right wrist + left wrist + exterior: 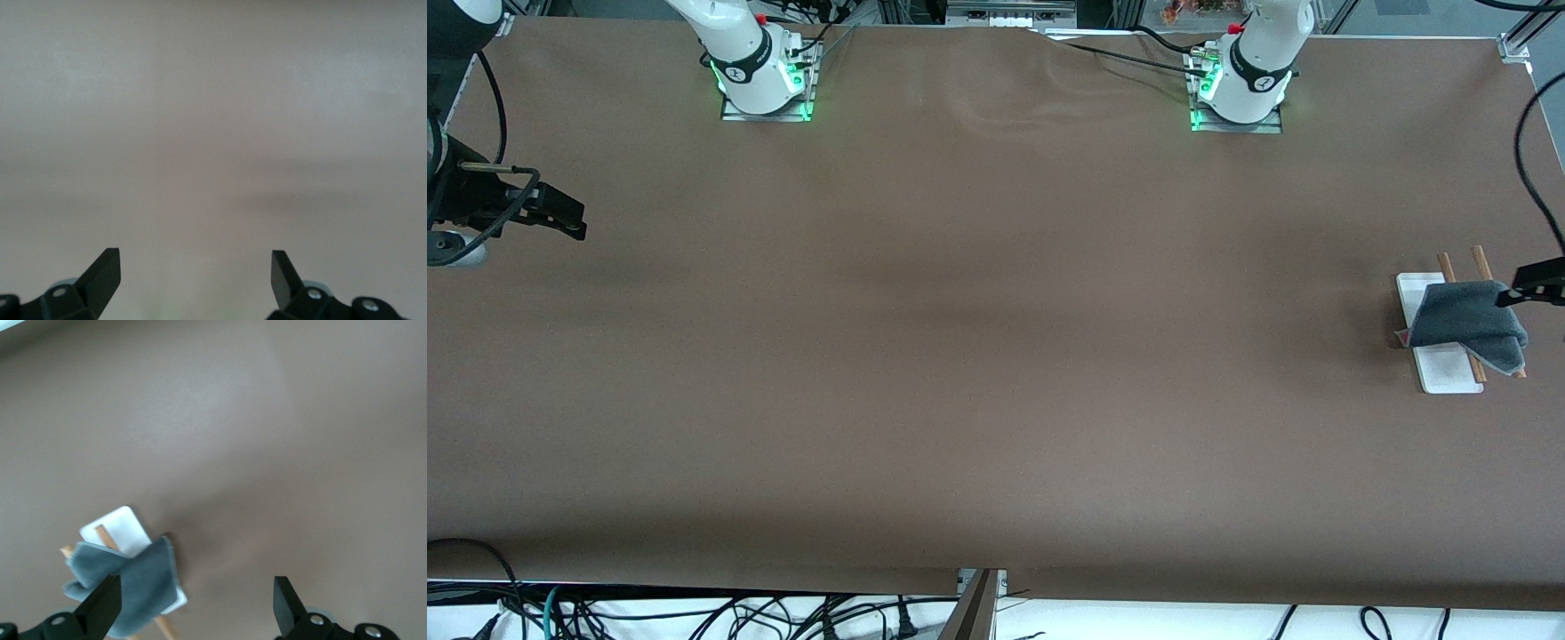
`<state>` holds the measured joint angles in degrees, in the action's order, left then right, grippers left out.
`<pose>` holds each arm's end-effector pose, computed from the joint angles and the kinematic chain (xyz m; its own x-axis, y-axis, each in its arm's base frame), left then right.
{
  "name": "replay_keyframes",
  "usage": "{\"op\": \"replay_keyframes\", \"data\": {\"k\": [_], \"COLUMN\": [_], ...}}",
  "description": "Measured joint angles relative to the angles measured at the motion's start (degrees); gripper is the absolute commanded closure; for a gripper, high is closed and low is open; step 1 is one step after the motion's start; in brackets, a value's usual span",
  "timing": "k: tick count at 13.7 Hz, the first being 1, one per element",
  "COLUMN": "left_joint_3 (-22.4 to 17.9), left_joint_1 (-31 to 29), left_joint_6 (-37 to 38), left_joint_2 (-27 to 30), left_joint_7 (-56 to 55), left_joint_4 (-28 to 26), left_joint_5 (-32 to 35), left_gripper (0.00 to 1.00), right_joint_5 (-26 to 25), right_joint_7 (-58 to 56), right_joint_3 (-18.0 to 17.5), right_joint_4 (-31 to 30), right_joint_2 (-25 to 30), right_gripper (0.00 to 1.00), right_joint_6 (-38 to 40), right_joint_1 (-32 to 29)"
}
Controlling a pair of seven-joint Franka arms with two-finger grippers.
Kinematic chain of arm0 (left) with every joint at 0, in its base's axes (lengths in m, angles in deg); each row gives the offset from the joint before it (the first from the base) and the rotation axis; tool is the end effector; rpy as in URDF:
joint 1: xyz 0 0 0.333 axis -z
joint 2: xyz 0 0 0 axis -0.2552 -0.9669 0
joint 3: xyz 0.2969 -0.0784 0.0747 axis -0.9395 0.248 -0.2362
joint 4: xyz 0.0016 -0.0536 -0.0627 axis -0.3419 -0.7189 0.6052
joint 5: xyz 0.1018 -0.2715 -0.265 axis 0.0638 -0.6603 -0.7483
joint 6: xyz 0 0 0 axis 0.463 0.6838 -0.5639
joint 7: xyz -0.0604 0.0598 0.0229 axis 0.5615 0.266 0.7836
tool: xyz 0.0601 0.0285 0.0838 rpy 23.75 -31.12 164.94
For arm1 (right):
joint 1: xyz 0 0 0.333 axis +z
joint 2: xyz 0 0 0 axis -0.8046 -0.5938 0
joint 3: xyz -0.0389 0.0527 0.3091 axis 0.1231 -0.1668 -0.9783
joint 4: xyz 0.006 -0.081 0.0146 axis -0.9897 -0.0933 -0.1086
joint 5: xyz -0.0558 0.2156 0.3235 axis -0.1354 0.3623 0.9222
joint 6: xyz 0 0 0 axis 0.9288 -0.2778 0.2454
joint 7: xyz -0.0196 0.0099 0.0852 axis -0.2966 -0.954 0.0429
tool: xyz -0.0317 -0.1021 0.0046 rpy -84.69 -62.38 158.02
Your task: Pass towel and hang on rack
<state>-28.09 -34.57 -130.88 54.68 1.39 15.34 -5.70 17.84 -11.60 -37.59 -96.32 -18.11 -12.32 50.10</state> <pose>0.6434 0.1322 0.5416 0.9173 -0.3924 -0.0673 -0.3867 -0.9184 0.0835 0.5814 0.0120 0.6036 0.9979 0.0095 -0.0644 0.0148 -0.9965 0.0822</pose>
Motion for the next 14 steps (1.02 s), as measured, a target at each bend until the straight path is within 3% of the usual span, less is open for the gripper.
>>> {"op": "replay_keyframes", "data": {"k": [5,9,11,14], "left_joint_3": [-0.5,-1.2,-3.9,-8.4], "left_joint_1": [12.7,19.0,18.9,18.8], "left_joint_6": [-1.0,-11.4,-12.2,-12.5], "left_joint_2": [13.3,24.6,27.6,26.6], "left_joint_7": [-26.8,-34.3,-34.3,-33.7], "left_joint_4": [-14.6,-28.9,-31.9,-31.2], "left_joint_5": [0.0,0.0,-1.1,-3.4], "left_gripper": [0.0,0.0,0.0,0.0], "right_joint_5": [0.0,0.0,0.0,0.0], "right_joint_7": [0.0,0.0,0.0,0.0], "right_joint_3": [-0.1,-0.1,-0.1,-0.1], "right_joint_4": [0.0,0.0,0.0,0.0], "right_joint_2": [0.0,-0.1,-0.1,-0.1], "right_gripper": [0.0,0.0,0.0,0.0], "right_joint_6": [-0.1,-0.2,-0.2,-0.2], "right_joint_1": [0.0,0.0,0.0,0.0]}}
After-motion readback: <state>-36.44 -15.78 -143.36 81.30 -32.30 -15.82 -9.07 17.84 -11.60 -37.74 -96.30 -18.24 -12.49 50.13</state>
